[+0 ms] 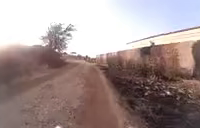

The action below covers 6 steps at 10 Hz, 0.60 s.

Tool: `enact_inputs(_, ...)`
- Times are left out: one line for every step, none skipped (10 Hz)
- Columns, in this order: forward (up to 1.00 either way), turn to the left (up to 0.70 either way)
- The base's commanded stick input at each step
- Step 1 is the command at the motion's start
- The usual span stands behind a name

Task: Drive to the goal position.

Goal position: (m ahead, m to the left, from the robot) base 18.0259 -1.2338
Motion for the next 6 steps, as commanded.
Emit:
enact_inputs(0.7,0.0)
enact_inputs(0.7,0.0)
enact_inputs(0.7,0.0)
enact_inputs(0.7,0.0)
enact_inputs(0.7,0.0)
enact_inputs(0.7,0.0)
